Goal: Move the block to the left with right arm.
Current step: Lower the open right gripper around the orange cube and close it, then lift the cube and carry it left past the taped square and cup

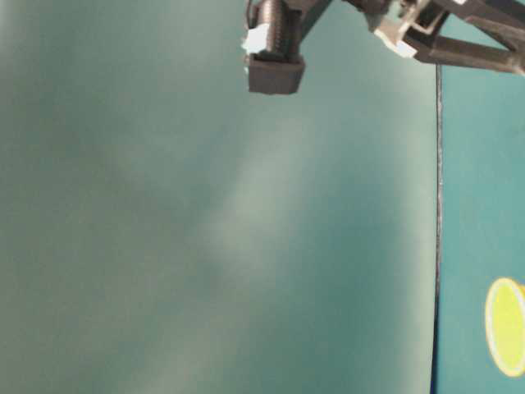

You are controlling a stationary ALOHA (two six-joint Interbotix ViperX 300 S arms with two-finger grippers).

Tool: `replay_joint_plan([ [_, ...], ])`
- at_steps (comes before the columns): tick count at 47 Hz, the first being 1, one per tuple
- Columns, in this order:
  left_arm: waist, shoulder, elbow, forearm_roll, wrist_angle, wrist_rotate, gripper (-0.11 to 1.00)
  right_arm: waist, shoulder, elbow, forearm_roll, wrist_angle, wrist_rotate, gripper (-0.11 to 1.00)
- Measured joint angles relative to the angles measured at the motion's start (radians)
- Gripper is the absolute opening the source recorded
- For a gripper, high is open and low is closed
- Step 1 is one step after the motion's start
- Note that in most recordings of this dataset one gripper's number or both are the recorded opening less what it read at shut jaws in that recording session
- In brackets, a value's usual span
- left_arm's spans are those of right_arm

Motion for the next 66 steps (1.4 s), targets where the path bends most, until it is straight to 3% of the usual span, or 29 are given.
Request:
replay_joint_plan([
  [34, 0.000, 0.000, 0.009, 0.000, -0.023, 0.000, 0.00, -0.041, 0.084, -0.026, -0.002, -0.049, 0.000, 0.60],
  [45, 0.000, 0.002, 0.009, 0.000, -0.006, 0.000, 0.00, -0.041, 0.097, -0.035, 0.000, -0.046, 0.002, 0.40],
  [66, 0.000, -0.015, 0.002, 0.000, 0.061, 0.002, 0.00, -0.041, -0.043, -0.058, 0.000, 0.124, 0.000, 0.40],
])
